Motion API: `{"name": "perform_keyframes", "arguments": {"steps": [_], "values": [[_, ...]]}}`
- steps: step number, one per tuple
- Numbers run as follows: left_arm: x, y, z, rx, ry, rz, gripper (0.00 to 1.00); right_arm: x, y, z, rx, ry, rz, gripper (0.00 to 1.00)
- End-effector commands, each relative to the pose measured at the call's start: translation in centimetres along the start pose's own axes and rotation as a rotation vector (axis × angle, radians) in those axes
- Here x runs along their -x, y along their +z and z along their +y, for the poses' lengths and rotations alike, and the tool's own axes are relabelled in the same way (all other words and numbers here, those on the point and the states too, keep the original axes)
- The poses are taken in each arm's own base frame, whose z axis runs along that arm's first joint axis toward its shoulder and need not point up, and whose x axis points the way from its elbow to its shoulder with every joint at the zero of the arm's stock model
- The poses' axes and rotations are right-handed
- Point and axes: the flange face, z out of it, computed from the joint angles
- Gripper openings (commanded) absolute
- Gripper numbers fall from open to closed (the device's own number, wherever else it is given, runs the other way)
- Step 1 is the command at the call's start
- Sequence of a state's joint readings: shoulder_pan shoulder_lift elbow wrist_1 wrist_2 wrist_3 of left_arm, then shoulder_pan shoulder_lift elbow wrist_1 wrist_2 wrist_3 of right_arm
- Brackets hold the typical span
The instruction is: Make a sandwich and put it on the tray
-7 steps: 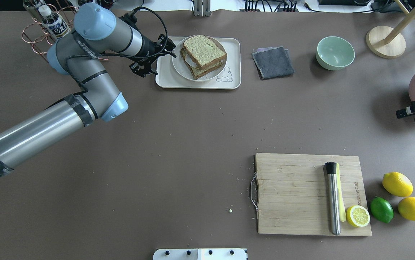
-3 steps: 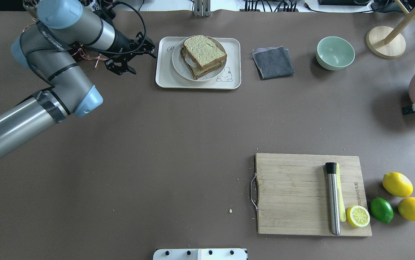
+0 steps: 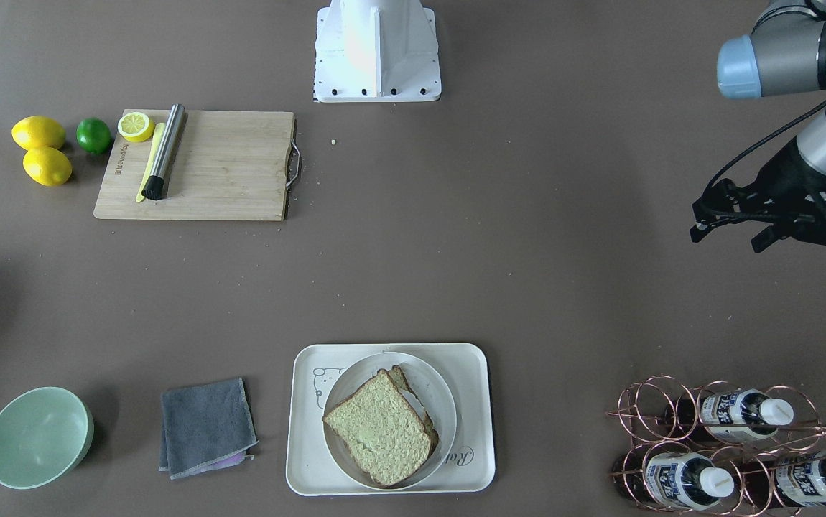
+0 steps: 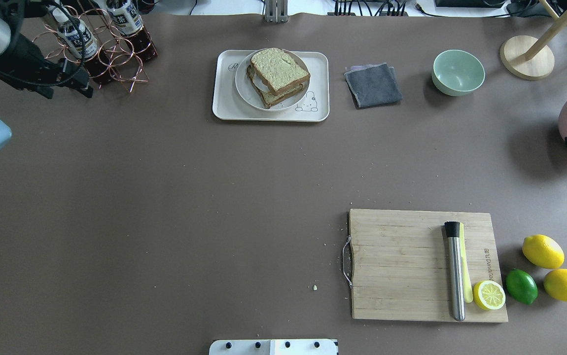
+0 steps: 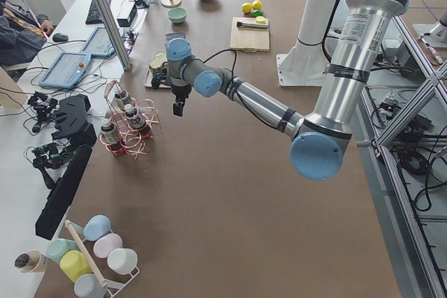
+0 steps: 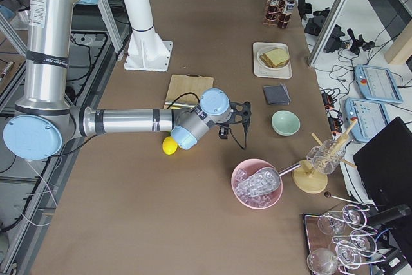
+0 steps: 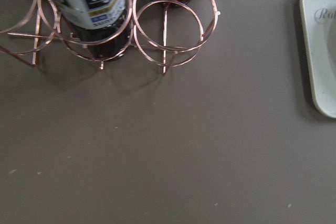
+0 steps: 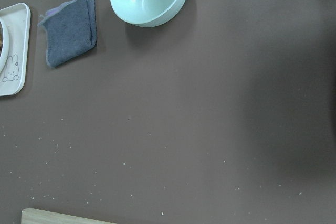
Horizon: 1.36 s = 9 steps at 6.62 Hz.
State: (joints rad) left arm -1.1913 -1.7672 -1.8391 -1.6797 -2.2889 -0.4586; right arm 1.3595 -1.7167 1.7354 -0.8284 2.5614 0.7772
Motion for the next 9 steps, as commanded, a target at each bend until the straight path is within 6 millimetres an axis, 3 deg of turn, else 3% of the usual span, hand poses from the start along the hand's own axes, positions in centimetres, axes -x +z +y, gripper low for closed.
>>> {"name": "perform_keyframes", "arguments": {"steps": [1, 3, 4, 6, 7, 8, 9], "values": [[8.9, -3.3, 4.7, -0.009, 0.105, -0.065, 0.97, -2.7, -1.7, -1.4, -0.001, -0.073, 0.099, 1.00], [12.0, -3.7, 6.7, 0.002, 0.115, -0.085, 0.97, -5.6, -3.1, -2.1, 0.019, -0.137, 0.268, 1.00], [14.3, -4.3, 8.0, 0.005, 0.147, -0.097, 0.97, -7.8, -4.9, -2.6, 0.074, -0.181, 0.352, 1.00], [18.9, -5.0, 11.0, 0.021, 0.195, -0.117, 0.97, -8.4, -10.4, -6.6, 0.171, -0.232, 0.426, 1.00], [20.4, -6.0, 11.6, 0.005, 0.165, -0.129, 0.97, -8.5, -11.3, -6.9, 0.195, -0.239, 0.433, 1.00], [23.6, -7.2, 14.7, -0.007, 0.095, -0.137, 0.97, -8.8, -11.1, -6.3, 0.201, -0.229, 0.422, 1.00], [24.1, -7.3, 15.2, 0.000, 0.121, -0.137, 0.97, -9.0, -11.1, -6.4, 0.203, -0.226, 0.422, 1.00]]}}
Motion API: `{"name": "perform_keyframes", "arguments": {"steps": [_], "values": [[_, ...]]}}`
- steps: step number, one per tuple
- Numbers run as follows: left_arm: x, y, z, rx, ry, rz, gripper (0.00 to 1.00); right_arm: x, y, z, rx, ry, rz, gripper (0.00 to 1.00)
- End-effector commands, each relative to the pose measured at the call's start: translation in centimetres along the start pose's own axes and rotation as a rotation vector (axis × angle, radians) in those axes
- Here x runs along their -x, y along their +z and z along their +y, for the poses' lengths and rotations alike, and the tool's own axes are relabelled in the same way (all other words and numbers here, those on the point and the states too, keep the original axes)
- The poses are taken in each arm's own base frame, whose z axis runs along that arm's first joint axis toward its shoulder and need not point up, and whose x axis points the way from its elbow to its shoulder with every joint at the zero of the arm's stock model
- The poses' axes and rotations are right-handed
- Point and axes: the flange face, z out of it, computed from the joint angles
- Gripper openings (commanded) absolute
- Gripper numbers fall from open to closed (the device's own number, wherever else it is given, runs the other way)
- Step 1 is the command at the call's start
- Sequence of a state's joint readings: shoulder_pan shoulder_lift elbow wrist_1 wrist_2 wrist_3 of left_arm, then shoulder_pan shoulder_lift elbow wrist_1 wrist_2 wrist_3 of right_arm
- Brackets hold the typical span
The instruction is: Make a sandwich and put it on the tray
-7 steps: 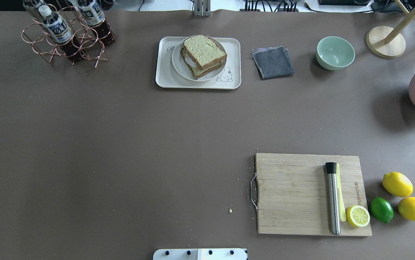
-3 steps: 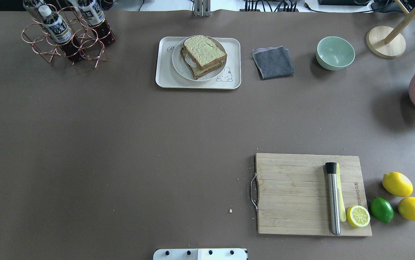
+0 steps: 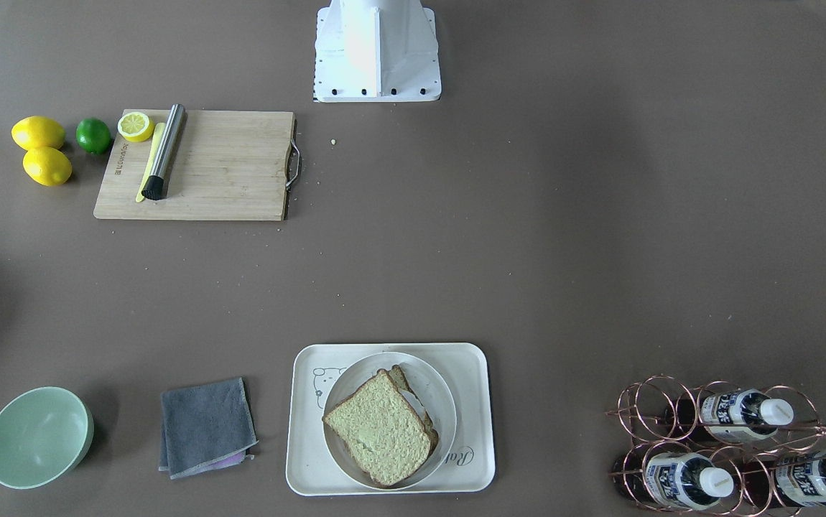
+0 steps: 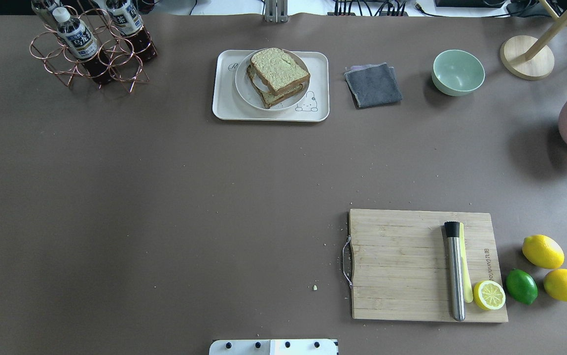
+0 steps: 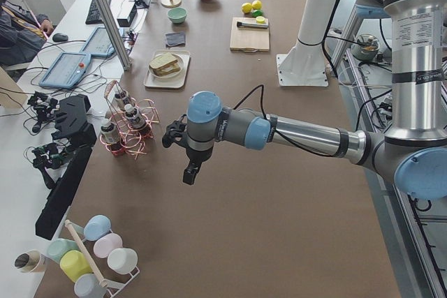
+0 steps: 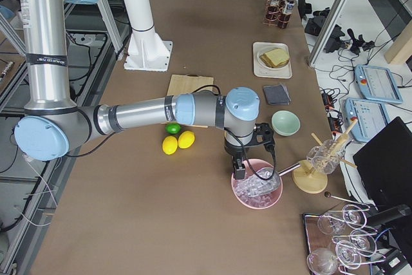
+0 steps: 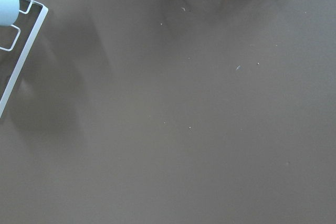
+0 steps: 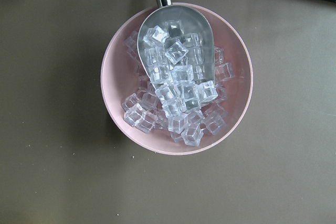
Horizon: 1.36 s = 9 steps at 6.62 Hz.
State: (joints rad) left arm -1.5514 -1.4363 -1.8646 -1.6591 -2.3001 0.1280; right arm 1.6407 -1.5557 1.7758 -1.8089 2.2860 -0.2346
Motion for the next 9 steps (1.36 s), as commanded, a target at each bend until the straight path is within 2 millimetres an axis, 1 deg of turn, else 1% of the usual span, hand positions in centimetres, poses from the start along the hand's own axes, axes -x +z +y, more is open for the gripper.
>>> {"name": "perform_keyframes", "arguments": {"steps": [1, 2, 3, 4, 5, 6, 7, 8, 9], "values": [[2.2, -1.1, 2.5, -0.008, -0.035, 0.073, 0.97, -0.4, 0.2, 0.1, 0.012, 0.005, -0.006, 1.00], [2.5, -2.3, 2.8, -0.036, -0.032, 0.172, 0.97, -0.5, 0.5, 0.6, 0.014, 0.008, -0.011, 1.00], [2.6, -3.5, 2.7, -0.061, -0.032, 0.163, 0.97, -0.2, 0.4, 1.2, 0.010, 0.004, -0.010, 1.00], [2.5, -4.2, 2.6, -0.075, -0.030, 0.156, 0.97, -0.3, 0.6, 1.7, 0.011, 0.004, -0.009, 1.00], [2.3, -4.6, 2.7, -0.076, -0.029, 0.135, 0.97, -0.3, 0.5, 1.7, 0.010, 0.003, -0.008, 1.00], [2.8, -4.3, 2.9, -0.057, -0.038, 0.088, 0.97, -0.3, 0.8, 2.0, 0.014, 0.012, -0.016, 1.00], [3.3, -3.3, 3.1, -0.029, -0.046, 0.075, 0.97, -0.5, 1.5, 2.4, 0.020, 0.023, -0.045, 1.00], [3.8, -2.2, 4.9, -0.008, -0.073, 0.088, 0.97, -0.5, 1.6, 2.9, 0.022, 0.031, -0.057, 1.00], [3.2, -3.1, 4.8, -0.022, -0.061, 0.079, 0.97, -0.7, 2.2, 3.4, 0.032, 0.039, -0.063, 1.00]]}}
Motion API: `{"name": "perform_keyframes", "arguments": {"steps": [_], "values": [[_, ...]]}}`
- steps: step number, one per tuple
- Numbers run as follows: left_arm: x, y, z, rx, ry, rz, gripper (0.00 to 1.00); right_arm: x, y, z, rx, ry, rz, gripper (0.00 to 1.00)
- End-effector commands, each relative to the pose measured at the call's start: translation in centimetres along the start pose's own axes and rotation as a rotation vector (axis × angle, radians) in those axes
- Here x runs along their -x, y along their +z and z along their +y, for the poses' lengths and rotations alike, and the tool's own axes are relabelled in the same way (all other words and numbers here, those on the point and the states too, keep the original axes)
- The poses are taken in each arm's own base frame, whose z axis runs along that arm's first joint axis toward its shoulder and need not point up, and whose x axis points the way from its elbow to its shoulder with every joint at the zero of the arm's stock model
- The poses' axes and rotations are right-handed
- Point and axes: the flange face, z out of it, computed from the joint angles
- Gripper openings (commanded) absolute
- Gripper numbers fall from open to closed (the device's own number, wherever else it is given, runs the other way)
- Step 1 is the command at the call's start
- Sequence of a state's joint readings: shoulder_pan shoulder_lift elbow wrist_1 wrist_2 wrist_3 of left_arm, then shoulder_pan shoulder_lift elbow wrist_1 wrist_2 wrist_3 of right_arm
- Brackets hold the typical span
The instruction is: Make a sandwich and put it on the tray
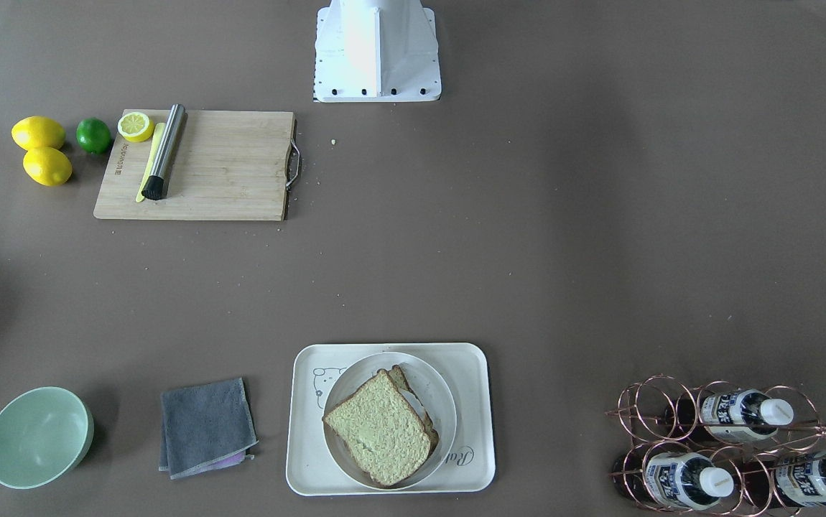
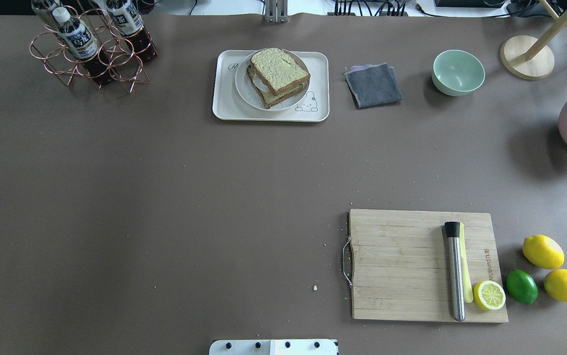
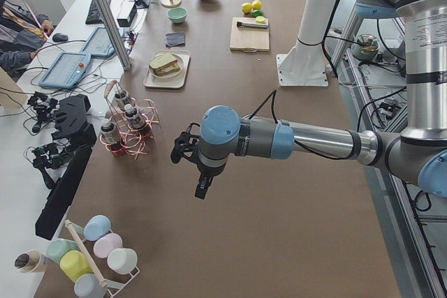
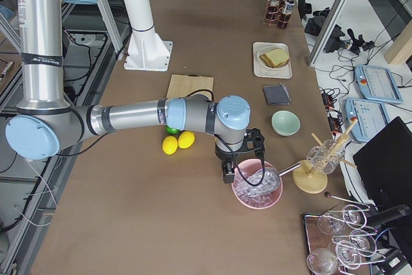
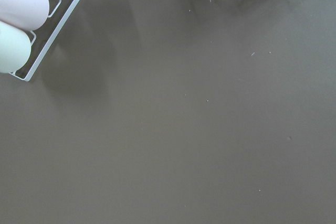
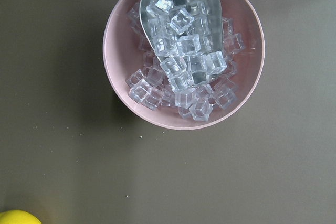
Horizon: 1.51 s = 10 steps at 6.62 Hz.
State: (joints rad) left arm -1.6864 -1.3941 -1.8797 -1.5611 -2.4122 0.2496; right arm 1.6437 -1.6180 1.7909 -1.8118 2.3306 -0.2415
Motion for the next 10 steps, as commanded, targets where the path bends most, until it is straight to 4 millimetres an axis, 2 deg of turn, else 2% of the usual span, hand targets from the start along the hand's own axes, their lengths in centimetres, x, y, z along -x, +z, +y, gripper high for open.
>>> {"name": "perform_keyframes", "arguments": {"steps": [1, 2, 3, 4, 6, 10], "values": [[0.3, 0.5, 0.9, 0.016, -0.013, -0.008, 0.97, -0.4, 0.7, 0.6, 0.011, 0.012, -0.010, 1.00], [-0.8, -0.5, 1.4, 0.001, 0.001, -0.015, 0.97, -0.6, 1.2, 0.9, 0.018, 0.026, -0.023, 1.00], [-1.2, -0.5, 1.8, 0.004, 0.004, -0.015, 0.97, -0.3, 1.5, 2.0, 0.014, 0.034, -0.062, 1.00], [-1.3, -0.3, 1.7, 0.009, 0.007, -0.013, 0.97, -0.3, 1.5, 2.1, 0.013, 0.035, -0.070, 1.00], [-1.6, 0.1, 1.7, 0.018, 0.011, -0.008, 0.97, 0.8, 0.8, 3.9, 0.002, 0.025, -0.068, 1.00], [-2.9, 1.6, 1.1, 0.053, 0.008, 0.008, 0.97, 1.1, 0.7, 3.8, -0.003, 0.020, -0.066, 1.00]]}}
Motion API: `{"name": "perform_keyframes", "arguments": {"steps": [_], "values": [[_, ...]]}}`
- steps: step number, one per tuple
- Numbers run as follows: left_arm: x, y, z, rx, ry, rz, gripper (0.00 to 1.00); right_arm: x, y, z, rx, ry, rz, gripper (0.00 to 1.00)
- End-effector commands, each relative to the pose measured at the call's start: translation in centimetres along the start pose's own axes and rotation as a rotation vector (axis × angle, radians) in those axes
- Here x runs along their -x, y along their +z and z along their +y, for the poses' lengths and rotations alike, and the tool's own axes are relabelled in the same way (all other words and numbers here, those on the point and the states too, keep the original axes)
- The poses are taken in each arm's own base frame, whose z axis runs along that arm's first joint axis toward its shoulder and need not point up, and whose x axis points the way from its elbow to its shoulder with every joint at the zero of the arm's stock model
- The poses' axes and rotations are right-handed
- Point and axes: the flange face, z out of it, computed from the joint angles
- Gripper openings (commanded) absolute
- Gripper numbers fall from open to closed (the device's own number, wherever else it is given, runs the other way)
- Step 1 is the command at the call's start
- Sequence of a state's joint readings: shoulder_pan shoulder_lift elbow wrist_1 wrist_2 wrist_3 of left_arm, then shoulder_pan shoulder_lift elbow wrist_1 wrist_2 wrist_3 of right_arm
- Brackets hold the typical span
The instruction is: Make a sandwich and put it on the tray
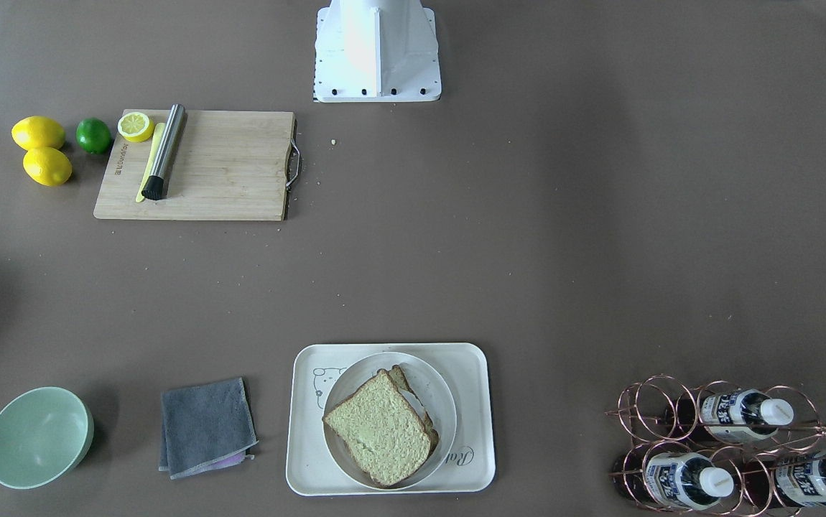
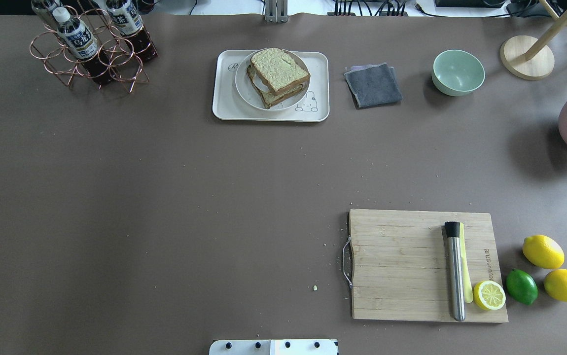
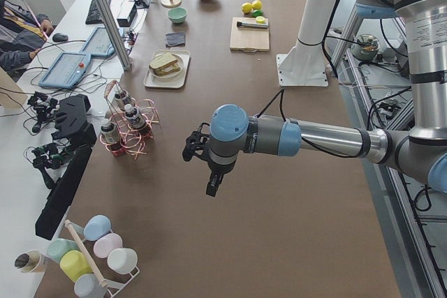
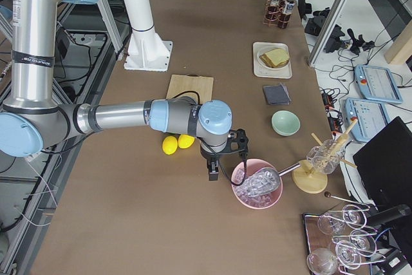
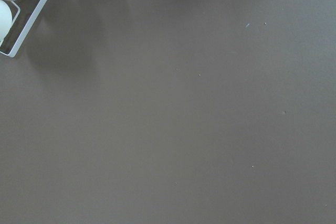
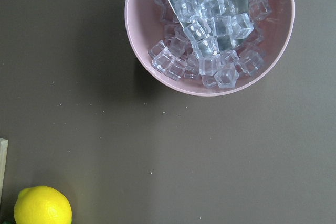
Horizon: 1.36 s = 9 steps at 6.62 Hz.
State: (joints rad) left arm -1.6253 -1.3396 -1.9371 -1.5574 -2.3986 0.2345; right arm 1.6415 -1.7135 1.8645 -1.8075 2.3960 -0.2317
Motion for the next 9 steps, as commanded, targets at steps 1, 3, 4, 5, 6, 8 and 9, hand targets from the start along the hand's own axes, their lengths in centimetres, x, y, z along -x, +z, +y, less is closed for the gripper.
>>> {"name": "perform_keyframes", "arguments": {"steps": [1, 3, 4, 5, 6, 8, 9], "values": [[-0.8, 0.7, -0.8, 0.014, -0.006, 0.007, 0.97, 0.0, 0.1, 0.0, 0.002, -0.001, 0.001, 1.00], [-1.7, 0.2, -0.9, 0.005, 0.009, 0.008, 0.97, -0.1, 0.6, 0.0, 0.014, 0.000, -0.001, 1.00], [-1.7, 0.3, -1.1, 0.005, 0.009, 0.008, 0.97, 0.0, 1.1, -0.1, 0.025, -0.004, -0.001, 1.00], [-1.9, 0.1, -1.2, 0.001, 0.010, 0.007, 0.97, -0.2, 1.3, -0.1, 0.030, -0.001, -0.002, 1.00], [-1.7, 0.1, -1.0, 0.002, 0.005, 0.007, 0.97, 0.0, 1.7, -0.2, 0.038, -0.005, -0.003, 1.00], [-1.6, -0.2, -1.0, -0.005, 0.004, 0.002, 0.97, 0.1, 2.0, -0.1, 0.043, -0.003, -0.013, 1.00], [-1.6, -0.3, -0.8, -0.007, 0.000, 0.001, 0.97, 0.1, 1.9, -0.1, 0.042, -0.004, -0.013, 1.00]]}}
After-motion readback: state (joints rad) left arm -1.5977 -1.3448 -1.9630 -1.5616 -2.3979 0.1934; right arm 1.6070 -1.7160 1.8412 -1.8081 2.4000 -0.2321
